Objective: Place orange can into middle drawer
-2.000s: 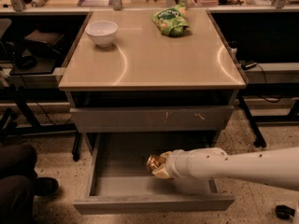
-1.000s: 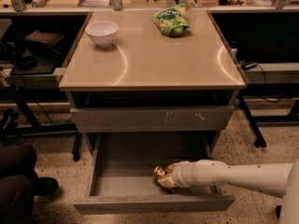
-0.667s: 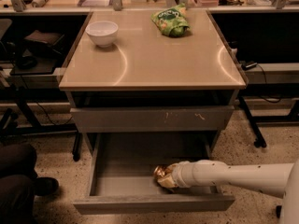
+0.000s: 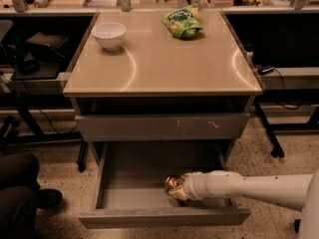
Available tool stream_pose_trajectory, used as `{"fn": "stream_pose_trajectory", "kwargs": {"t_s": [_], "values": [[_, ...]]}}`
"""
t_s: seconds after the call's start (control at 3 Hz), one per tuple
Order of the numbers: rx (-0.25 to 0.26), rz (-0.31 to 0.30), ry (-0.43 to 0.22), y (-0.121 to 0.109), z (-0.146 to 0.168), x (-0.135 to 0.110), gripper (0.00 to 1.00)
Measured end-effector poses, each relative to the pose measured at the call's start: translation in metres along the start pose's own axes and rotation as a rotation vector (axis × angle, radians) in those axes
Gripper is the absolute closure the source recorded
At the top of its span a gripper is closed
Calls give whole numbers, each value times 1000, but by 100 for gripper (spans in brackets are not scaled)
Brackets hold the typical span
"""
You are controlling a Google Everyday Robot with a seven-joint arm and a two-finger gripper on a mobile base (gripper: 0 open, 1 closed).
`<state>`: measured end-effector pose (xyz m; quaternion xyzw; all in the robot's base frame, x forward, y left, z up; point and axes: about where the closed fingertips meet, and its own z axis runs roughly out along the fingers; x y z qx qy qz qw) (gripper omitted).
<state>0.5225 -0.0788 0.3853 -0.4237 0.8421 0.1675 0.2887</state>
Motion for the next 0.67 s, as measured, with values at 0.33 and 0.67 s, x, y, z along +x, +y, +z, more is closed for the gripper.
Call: {"fn": "stream_pose_trajectory", "kwargs": {"t_s": [0.33,0.67], "values": [[0,0,0,0,0,0,0],[0,0,0,0,0,0,0]]}}
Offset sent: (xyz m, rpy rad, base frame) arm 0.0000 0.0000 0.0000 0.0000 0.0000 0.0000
